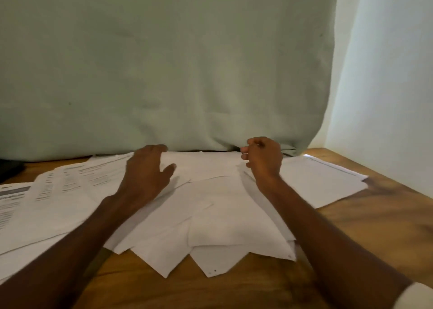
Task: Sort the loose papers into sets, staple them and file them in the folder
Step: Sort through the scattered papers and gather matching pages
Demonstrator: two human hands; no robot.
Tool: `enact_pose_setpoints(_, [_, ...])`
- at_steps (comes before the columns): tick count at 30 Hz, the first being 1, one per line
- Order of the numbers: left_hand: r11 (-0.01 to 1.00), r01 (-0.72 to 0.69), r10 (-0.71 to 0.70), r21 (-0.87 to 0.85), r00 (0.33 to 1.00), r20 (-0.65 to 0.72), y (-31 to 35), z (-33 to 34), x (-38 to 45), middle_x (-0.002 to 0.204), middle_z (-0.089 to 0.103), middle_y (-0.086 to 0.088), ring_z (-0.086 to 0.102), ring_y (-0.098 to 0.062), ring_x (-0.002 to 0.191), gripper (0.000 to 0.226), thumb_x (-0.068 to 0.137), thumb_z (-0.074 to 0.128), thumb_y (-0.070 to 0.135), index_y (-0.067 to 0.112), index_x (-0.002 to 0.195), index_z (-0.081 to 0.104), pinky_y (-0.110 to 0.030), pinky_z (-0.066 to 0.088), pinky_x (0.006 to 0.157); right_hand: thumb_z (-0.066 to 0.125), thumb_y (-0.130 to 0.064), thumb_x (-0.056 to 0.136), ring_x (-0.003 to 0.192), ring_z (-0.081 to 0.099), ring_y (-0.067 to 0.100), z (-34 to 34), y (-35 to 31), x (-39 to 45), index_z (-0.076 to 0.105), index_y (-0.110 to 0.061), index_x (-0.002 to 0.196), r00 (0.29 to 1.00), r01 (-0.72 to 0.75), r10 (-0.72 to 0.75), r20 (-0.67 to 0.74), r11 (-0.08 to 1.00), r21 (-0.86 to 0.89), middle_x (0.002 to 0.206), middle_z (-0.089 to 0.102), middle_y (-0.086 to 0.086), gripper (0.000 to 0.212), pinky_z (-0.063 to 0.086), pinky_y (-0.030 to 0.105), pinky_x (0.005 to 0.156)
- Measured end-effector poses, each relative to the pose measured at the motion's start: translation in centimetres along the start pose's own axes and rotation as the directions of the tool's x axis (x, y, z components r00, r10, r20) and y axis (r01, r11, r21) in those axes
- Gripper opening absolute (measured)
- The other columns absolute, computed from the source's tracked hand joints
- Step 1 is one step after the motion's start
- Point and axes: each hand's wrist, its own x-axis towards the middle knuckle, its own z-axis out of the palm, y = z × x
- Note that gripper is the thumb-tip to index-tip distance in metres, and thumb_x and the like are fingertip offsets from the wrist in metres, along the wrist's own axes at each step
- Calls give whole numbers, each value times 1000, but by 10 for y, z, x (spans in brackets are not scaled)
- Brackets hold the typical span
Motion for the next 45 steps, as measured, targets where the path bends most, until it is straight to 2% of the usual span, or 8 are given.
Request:
enact_pose_setpoints(6, [912,-247,322,-327,925,201,136,63,-19,128,67,6,59,-15,118,40,94,68,51,23,124,67,-31,44,102,53,-15,100,66,70,4,-117,28,18,74,-19,100,878,315,-379,-291,917,-243,71,73,-5,21,60,32,74])
enact_pose_setpoints(14, [947,-298,304,-121,706,639,241,152,-24,160,42,1,43,-24,143,97,78,62,83,27,154,40,-46,35,116,49,-15,101,72,66,24,-180,51,44,70,-18,102,745,280,-448,-494,882,-379,80,72,4,21,46,25,63])
enact_pose_setpoints(22, [914,-382,405,-138,882,242,223,128,-18,102,73,9,63,-10,88,29,95,64,53,30,107,76,-29,50,74,50,-15,102,82,65,15,-179,44,45,68,-19,104,699,431,-486,-524,872,-234,88,71,-1,18,51,21,76])
enact_pose_setpoints(27, [871,-170,139,-461,985,-100,181,78,20,72,70,1,62,-11,66,20,95,69,31,17,82,74,-30,42,56,53,-9,103,105,62,19,-183,38,44,66,-12,117,640,434,-475,-603,872,-226,113,68,3,19,55,35,91])
enact_pose_setpoints(33, [538,151,-243,-829,970,18,97,52,23,81,76,10,69,-7,74,5,98,70,27,23,96,73,-18,50,59,56,-56,99,122,60,24,-132,38,45,46,-28,141,992,-69,85,-96,985,159,134,59,-3,52,51,45,100])
enact_pose_setpoints(37, [367,242,-378,-898,921,94,71,61,21,94,76,2,69,-18,86,5,99,68,24,22,101,72,-35,52,72,58,-65,94,104,74,26,-74,22,52,69,-16,117,875,-382,229,427,868,317,110,77,8,55,58,45,89])
enact_pose_setpoints(41, [385,207,-433,-900,901,22,67,64,28,86,71,5,62,-10,71,12,98,68,14,23,91,68,-23,48,58,62,-29,99,75,75,17,-32,17,52,81,-17,94,888,-347,170,427,857,382,99,77,13,23,60,30,65])
enact_pose_setpoints(45, [473,288,-366,-833,924,112,56,62,36,92,74,4,66,-9,77,21,95,64,8,28,93,69,-23,55,62,51,-68,96,74,75,18,-30,30,57,71,-16,99,883,-404,155,443,732,549,88,77,3,56,61,35,66])
